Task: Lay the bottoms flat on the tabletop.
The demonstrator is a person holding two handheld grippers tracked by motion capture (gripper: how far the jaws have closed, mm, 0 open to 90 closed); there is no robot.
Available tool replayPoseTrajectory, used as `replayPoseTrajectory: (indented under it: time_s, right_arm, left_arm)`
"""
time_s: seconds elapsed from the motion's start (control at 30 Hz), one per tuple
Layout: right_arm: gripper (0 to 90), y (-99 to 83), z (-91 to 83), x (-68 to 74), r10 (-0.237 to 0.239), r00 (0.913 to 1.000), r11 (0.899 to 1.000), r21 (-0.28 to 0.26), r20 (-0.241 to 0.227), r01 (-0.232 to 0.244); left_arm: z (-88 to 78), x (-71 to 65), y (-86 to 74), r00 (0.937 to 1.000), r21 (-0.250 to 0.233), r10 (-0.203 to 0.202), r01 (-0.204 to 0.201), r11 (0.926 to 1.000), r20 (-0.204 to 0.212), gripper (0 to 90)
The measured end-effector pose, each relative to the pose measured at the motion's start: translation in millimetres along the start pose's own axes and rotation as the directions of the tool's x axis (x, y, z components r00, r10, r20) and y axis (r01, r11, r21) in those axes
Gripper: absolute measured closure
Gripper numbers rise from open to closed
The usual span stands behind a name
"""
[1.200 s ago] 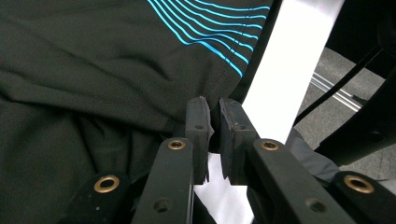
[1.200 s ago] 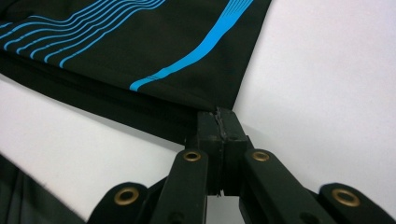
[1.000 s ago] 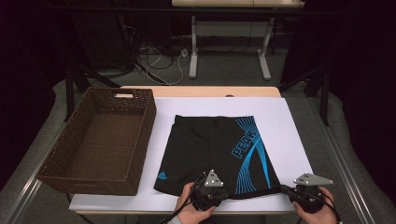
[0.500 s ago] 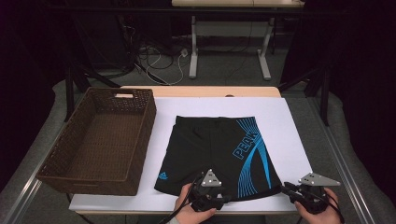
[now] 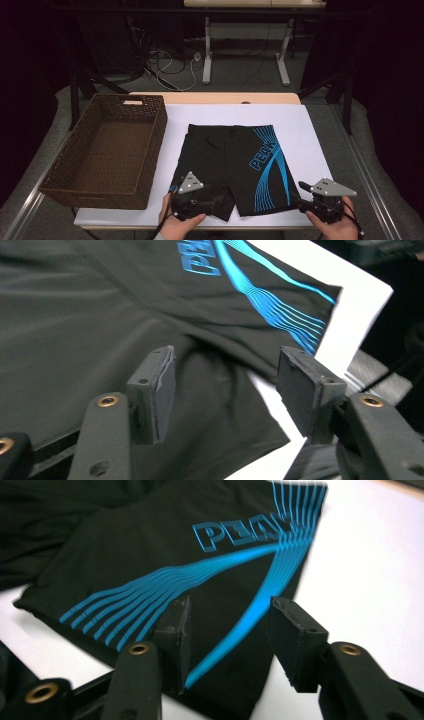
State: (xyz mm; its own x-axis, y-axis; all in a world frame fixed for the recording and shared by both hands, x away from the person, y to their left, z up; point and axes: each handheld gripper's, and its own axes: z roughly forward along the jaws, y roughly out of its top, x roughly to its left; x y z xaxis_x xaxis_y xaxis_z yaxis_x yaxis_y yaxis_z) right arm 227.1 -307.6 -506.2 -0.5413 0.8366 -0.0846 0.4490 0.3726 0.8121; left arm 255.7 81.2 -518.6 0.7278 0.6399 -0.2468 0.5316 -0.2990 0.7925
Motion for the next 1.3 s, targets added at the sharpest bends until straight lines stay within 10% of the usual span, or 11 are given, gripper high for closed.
replayPoseTrajectory:
  time_s: [0.63,1.0,1.13,1.3]
  right_arm:
    - [34.8,26.5,15.4,24.4,-0.008,0.9978,0.997,-0.079,-0.067,0.003]
    - [14.7,50.9,32.5,47.9,-0.099,0.9941,0.992,-0.077,-0.044,0.096]
    - [13.2,57.7,41.6,54.9,-0.022,0.9841,0.992,-0.125,-0.176,0.000]
    - [12.9,58.9,54.4,67.6,-0.058,0.9812,0.991,-0.126,-0.184,0.035]
  left_arm:
    - [-58.2,44.1,-28.3,0.9762,-0.096,-0.159,0.146,0.9847,-0.148,33.8]
    - [-56.8,46.1,-38.6,0.9569,-0.072,-0.181,0.169,0.9830,-0.227,26.7]
    - [-54.1,48.8,-46.6,0.9465,-0.066,-0.208,0.198,0.9780,-0.247,24.1]
    - [-48.3,50.0,-51.7,0.9383,-0.038,-0.219,0.217,0.9755,-0.268,25.3]
